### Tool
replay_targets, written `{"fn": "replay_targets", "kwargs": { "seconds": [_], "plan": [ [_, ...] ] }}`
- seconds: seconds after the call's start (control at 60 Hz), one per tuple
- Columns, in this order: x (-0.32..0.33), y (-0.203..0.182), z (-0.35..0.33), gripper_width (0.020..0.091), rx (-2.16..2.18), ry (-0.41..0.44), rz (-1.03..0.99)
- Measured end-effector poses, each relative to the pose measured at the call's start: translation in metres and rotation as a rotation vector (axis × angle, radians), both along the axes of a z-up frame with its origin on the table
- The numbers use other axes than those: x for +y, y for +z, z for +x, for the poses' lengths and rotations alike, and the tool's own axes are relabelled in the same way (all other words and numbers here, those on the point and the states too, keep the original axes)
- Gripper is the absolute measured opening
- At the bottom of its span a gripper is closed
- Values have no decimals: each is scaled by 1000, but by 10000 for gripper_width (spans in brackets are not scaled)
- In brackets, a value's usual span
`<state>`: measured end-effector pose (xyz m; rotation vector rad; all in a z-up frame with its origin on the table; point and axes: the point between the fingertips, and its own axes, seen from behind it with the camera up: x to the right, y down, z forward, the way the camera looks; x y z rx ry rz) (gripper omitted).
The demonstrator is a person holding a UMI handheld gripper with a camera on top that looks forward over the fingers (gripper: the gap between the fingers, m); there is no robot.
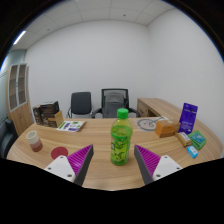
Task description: Pour water
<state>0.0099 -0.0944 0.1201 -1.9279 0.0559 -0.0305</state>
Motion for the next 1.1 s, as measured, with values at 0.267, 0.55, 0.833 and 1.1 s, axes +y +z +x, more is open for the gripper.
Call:
{"fn": "replay_targets", "kwargs": {
  "seconds": [0.267, 0.55, 0.833, 1.1],
  "plan": [
    [89, -41, 26, 829, -17, 45, 63],
    [122, -35, 32, 503, -17, 31, 164],
    [122, -30, 23, 362, -117, 47, 164],
    [115, -17, -30, 361, -546, 134, 54]
  ]
}}
